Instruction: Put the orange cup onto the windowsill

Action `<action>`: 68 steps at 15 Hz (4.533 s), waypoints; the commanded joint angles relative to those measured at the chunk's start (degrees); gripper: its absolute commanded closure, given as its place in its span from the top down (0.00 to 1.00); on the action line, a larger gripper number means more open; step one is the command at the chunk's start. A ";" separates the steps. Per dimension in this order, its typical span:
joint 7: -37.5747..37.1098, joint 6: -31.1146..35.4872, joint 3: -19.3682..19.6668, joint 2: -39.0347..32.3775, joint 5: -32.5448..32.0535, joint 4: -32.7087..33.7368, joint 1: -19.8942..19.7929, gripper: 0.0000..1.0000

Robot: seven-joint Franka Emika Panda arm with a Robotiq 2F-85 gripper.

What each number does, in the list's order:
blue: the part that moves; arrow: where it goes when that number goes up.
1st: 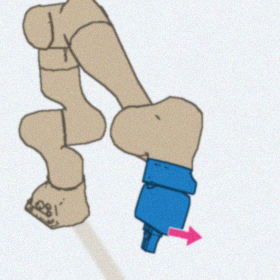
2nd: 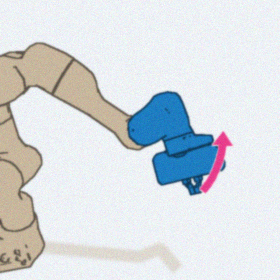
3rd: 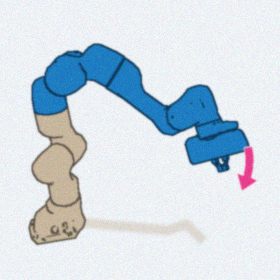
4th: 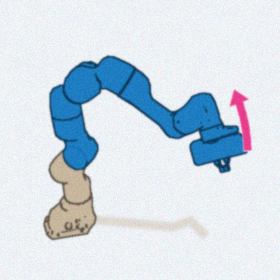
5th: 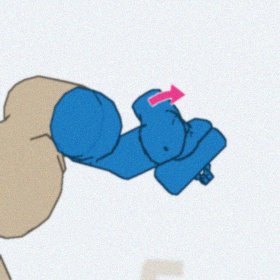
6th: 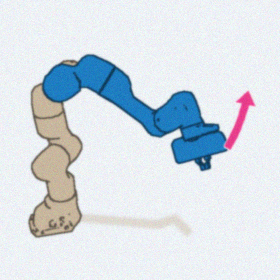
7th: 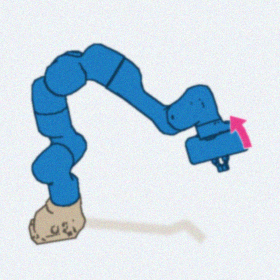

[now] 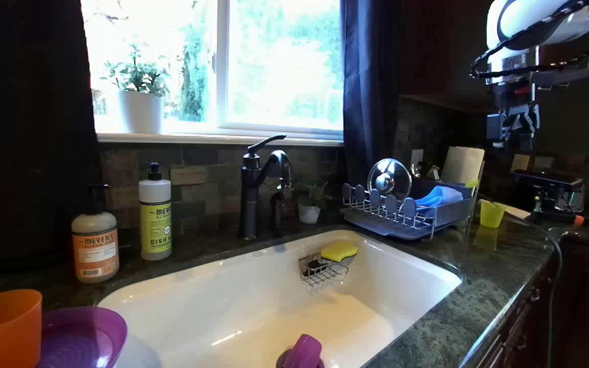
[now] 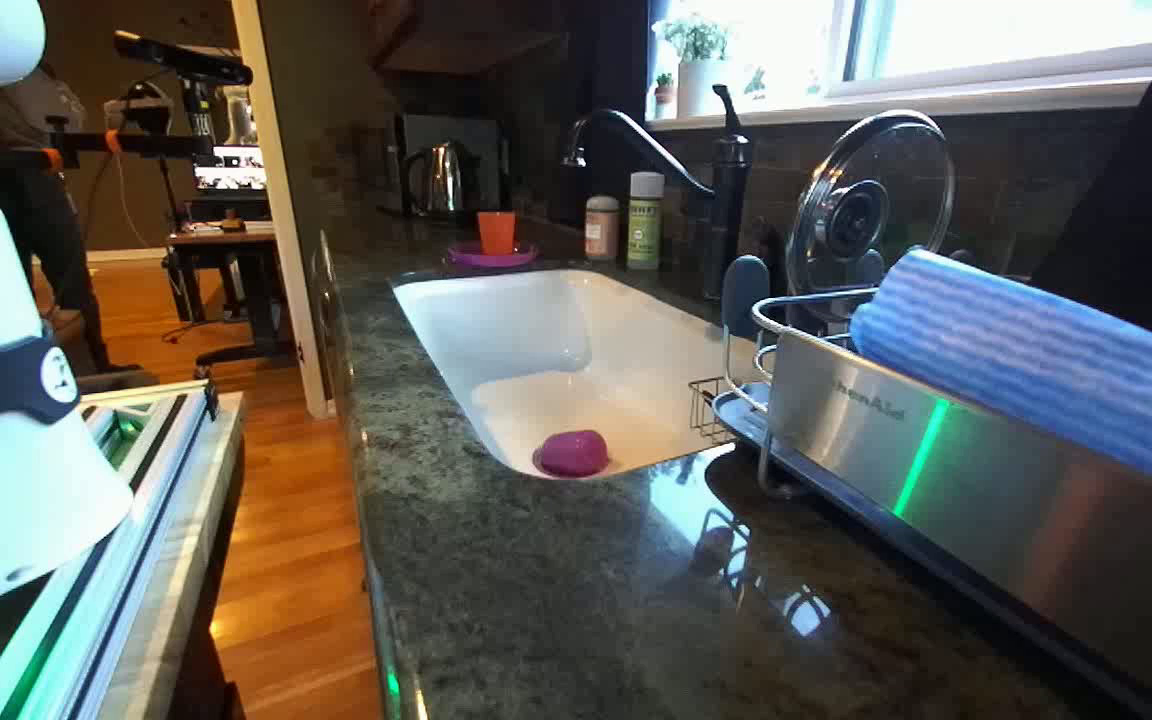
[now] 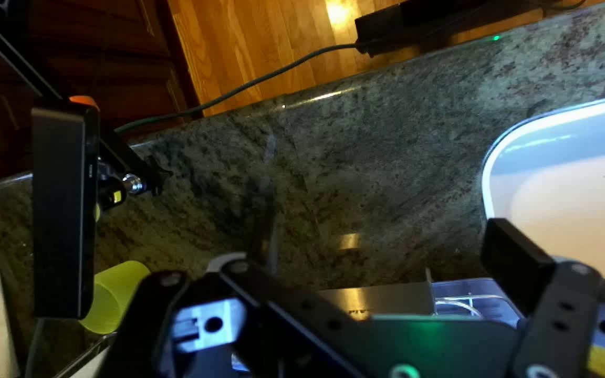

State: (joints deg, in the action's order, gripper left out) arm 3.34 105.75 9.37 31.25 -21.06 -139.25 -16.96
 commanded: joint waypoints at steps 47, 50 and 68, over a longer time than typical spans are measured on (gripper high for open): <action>-5.32 47.06 -30.33 -30.39 -6.00 35.12 28.90 1.00; -1.37 48.27 -29.79 -34.80 -3.49 38.56 30.94 1.00; 1.97 10.99 -30.21 -73.08 9.63 79.92 48.00 1.00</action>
State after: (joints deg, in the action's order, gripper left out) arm 4.09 126.90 -21.60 -34.50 -8.93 -70.64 27.16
